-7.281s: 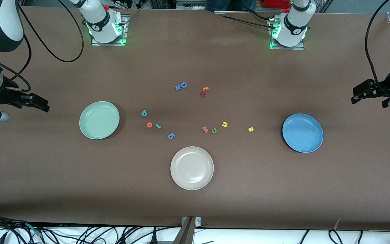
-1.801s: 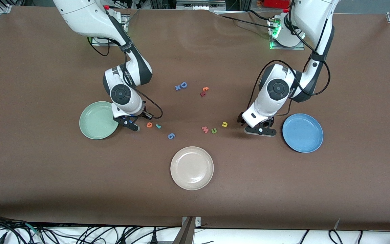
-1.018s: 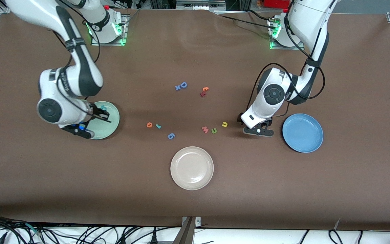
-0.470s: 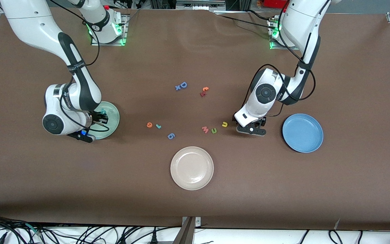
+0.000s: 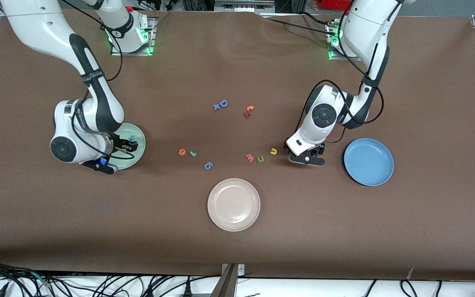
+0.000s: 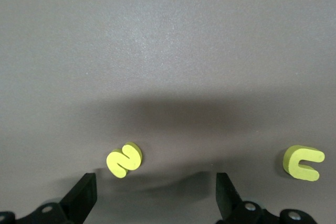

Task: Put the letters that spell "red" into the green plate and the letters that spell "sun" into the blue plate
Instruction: 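Place the q on the green plate while the left gripper lowers, then grasp orange 6 with the right gripper while the left gripper grasps yellow 2, then set the 6 and 2 on green and blue plates with both grippers, then move the right gripper to teal r while the left gripper reaches yellow u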

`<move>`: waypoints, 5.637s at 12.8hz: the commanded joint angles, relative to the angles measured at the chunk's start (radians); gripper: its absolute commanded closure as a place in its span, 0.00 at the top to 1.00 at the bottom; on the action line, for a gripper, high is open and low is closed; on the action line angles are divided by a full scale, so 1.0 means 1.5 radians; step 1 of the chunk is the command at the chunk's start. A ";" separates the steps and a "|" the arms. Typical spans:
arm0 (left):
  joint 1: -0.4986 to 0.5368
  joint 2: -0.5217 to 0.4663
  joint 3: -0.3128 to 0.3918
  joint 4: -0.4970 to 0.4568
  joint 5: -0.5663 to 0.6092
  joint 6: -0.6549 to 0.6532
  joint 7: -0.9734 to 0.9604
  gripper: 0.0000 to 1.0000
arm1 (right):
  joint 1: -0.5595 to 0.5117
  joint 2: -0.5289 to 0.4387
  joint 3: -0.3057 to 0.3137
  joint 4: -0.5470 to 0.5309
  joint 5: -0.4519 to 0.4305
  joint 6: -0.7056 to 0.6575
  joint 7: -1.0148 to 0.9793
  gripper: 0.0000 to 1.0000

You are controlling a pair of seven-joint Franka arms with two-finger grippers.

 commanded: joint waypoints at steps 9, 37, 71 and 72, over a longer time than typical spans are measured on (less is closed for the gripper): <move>0.013 -0.002 0.002 0.002 0.017 0.006 0.003 0.76 | 0.086 0.077 0.064 0.051 0.009 0.159 0.283 0.84; 0.029 0.005 0.002 0.013 0.017 0.005 0.004 0.25 | 0.136 0.119 0.068 0.039 0.009 0.244 0.340 0.37; 0.319 -0.070 -0.024 0.071 -0.041 -0.246 0.299 1.00 | 0.034 0.062 0.088 0.088 0.037 0.044 0.248 1.00; 0.318 -0.074 -0.040 0.080 -0.041 -0.255 0.284 1.00 | 0.063 0.069 0.087 0.087 0.037 0.083 0.275 1.00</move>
